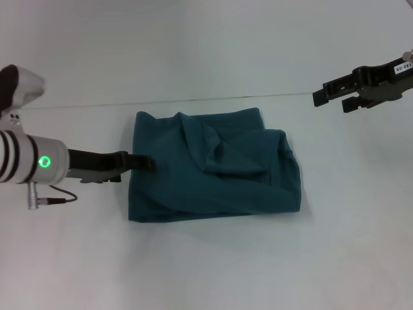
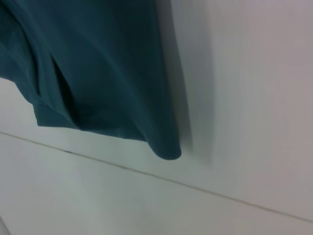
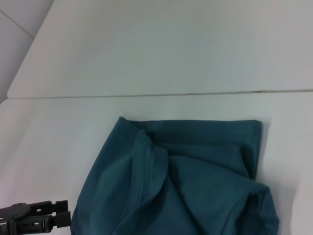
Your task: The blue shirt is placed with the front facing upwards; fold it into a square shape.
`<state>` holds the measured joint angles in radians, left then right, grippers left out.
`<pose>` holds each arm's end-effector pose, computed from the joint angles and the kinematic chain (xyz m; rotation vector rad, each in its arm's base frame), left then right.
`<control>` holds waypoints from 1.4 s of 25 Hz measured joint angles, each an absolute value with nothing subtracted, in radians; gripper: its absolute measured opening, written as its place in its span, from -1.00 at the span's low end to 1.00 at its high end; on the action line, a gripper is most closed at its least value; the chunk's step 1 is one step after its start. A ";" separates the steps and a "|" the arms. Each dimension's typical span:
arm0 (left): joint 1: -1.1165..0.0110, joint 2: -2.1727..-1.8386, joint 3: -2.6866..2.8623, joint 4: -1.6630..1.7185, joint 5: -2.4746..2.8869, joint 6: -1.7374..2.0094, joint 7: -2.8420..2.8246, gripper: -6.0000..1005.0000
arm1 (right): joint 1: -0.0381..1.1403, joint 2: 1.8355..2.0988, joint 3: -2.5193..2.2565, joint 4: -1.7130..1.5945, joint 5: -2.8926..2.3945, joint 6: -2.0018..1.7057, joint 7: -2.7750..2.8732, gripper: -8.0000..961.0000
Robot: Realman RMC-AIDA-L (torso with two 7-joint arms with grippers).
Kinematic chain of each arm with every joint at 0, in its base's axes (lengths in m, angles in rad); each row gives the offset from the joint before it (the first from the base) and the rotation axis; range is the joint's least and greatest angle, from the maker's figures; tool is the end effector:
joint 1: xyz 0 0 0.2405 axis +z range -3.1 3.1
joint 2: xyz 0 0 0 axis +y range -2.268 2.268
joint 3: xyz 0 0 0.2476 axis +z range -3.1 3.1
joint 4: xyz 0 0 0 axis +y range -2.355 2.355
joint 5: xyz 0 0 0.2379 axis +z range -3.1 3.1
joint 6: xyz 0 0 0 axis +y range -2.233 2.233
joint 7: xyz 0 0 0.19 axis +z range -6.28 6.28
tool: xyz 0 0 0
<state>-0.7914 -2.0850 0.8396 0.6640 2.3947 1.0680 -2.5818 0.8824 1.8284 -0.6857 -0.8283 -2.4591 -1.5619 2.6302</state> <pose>-0.2416 0.4652 -0.0571 -2.1272 -1.6592 -0.2779 0.2065 0.4736 0.0926 -2.2562 1.5890 0.1912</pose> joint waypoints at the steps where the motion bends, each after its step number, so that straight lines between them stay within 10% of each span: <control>1: -0.800 -2.085 0.841 0.648 2.398 1.054 -2.582 0.89 | 0.882 1.828 -0.683 -0.828 -2.459 -1.562 2.628 0.84; 27: -0.933 -2.089 0.882 0.505 2.435 0.959 -2.608 0.89 | 0.877 1.824 -0.640 -0.828 -2.456 -1.567 2.606 0.84; 35: -0.943 -2.087 0.882 0.510 2.434 0.979 -2.604 0.11 | 0.877 1.824 -0.638 -0.828 -2.456 -1.568 2.606 0.84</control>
<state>-0.9429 -2.0869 0.8820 0.5104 2.4343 0.9793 -2.6041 0.8774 1.8239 -0.6381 -0.8284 -2.4558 -1.5683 2.6060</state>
